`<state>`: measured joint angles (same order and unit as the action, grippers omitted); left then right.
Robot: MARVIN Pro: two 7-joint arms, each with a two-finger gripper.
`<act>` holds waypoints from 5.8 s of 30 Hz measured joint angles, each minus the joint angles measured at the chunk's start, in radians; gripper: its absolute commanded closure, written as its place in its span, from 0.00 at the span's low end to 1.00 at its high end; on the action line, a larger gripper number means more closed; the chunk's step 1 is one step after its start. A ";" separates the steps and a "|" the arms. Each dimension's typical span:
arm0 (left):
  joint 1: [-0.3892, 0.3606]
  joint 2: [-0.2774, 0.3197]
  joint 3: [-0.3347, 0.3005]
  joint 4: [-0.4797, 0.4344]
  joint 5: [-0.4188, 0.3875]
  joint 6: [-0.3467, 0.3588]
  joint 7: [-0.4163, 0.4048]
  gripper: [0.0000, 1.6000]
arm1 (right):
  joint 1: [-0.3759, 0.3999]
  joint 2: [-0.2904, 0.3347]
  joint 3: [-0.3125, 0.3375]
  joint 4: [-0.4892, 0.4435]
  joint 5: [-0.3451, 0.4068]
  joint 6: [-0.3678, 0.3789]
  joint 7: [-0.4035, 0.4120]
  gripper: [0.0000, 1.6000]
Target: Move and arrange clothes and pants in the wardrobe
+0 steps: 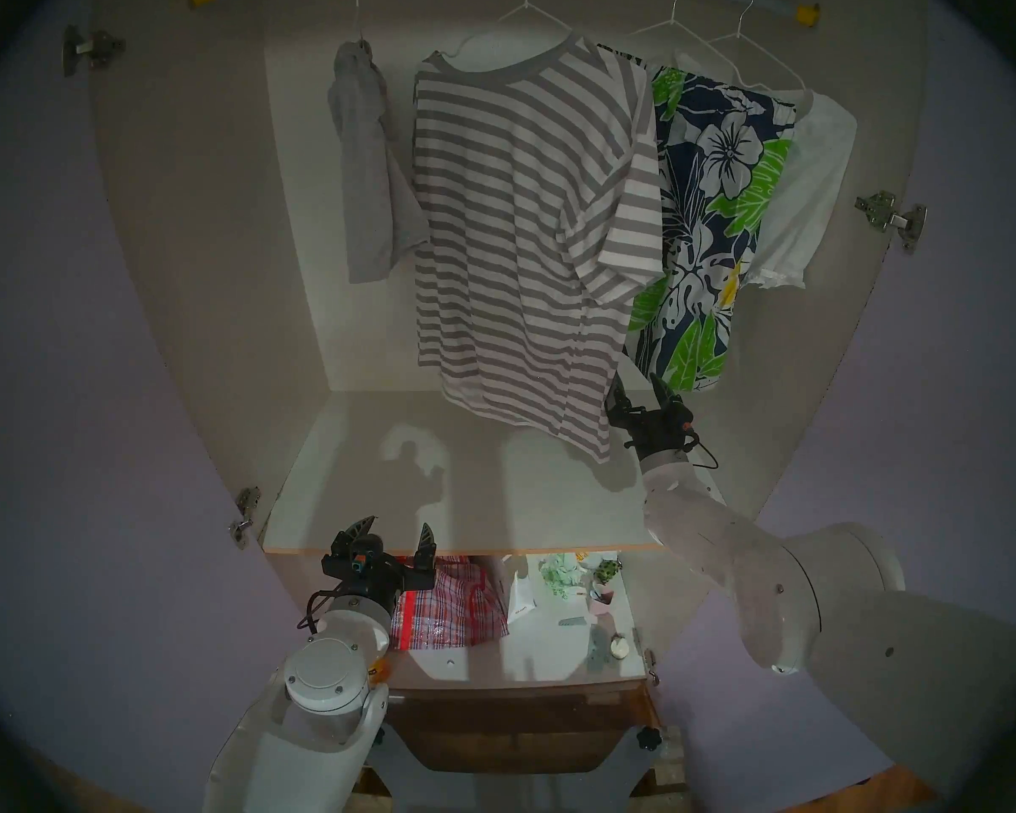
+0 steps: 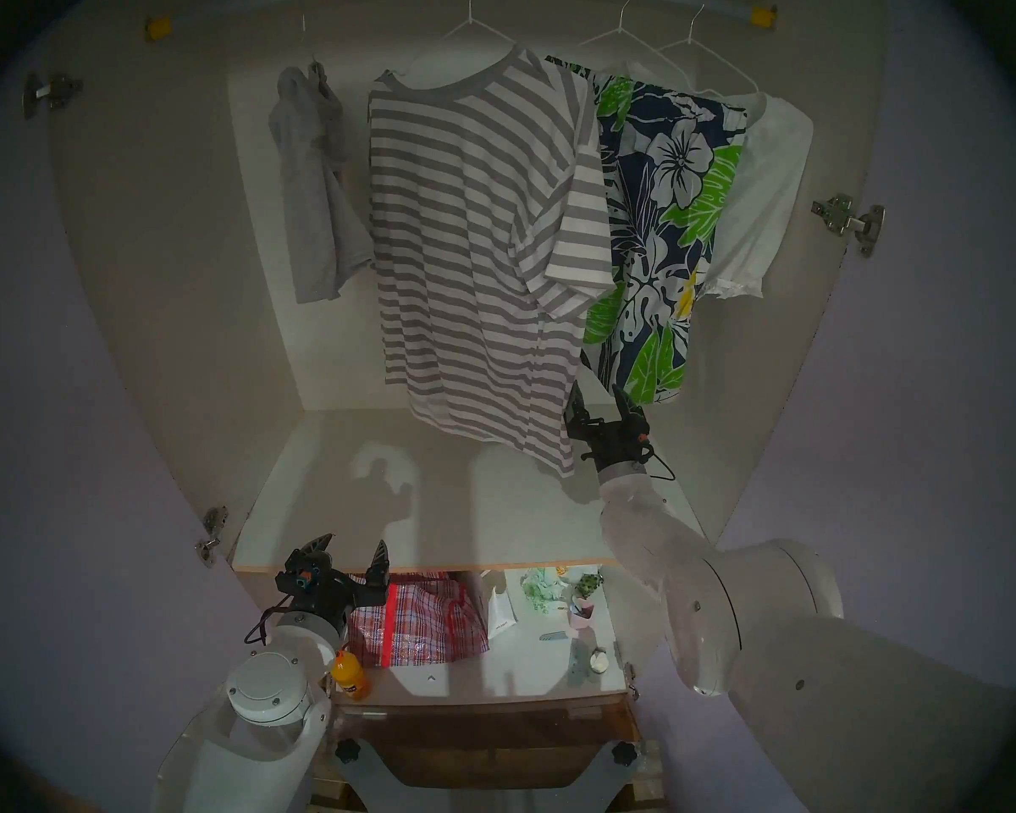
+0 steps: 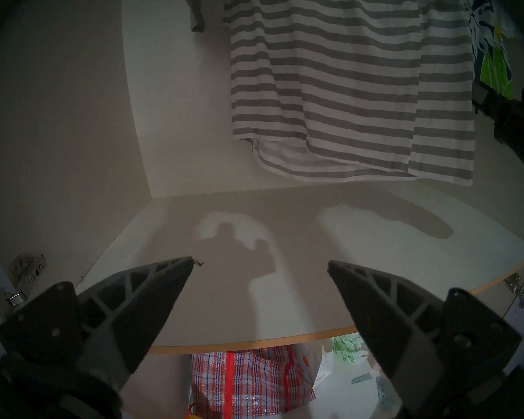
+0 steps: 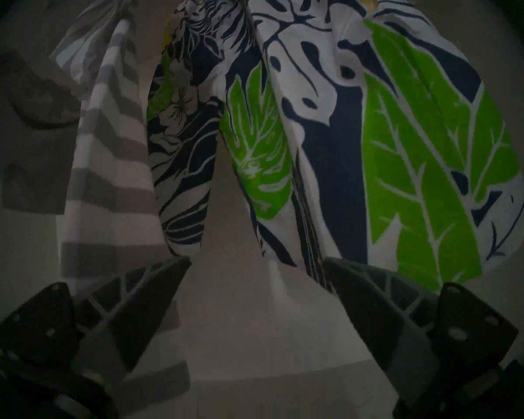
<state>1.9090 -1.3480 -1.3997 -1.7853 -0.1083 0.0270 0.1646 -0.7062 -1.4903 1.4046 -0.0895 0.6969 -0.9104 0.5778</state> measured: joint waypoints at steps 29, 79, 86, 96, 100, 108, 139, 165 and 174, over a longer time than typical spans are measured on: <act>-0.010 0.013 0.014 0.015 -0.011 0.000 0.014 0.00 | 0.071 0.026 -0.124 0.004 -0.114 0.103 -0.581 0.00; -0.029 0.038 0.040 0.040 -0.036 0.000 0.044 0.00 | 0.108 0.121 -0.298 -0.011 -0.264 0.253 -0.781 0.00; -0.030 0.041 0.043 0.041 -0.039 0.000 0.047 0.00 | 0.140 0.117 -0.295 -0.020 -0.264 0.258 -0.824 0.00; -0.033 0.047 0.048 0.041 -0.045 0.000 0.053 0.00 | 0.196 0.100 -0.279 -0.037 -0.261 0.263 -0.890 0.00; -0.033 0.049 0.049 0.041 -0.047 0.000 0.056 0.00 | 0.217 0.089 -0.268 -0.042 -0.259 0.264 -0.914 0.00; -0.034 0.053 0.053 0.039 -0.050 0.000 0.060 0.00 | 0.255 0.069 -0.241 -0.051 -0.241 0.266 -0.951 0.00; -0.022 0.078 0.060 0.004 -0.068 -0.002 0.072 0.00 | -0.124 0.193 -0.148 -0.453 -0.117 -0.045 -0.417 0.00; -0.021 0.090 0.067 0.000 -0.076 -0.005 0.082 0.00 | -0.550 0.360 0.052 -1.066 0.075 0.074 -0.256 0.00; -0.021 0.093 0.069 0.000 -0.078 -0.007 0.085 0.00 | -0.718 0.464 0.059 -1.106 0.254 0.065 -0.042 0.00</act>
<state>1.8882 -1.2553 -1.3303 -1.7857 -0.1867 0.0205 0.2495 -1.4243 -1.0265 1.4635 -1.1951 0.9510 -0.8457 0.5358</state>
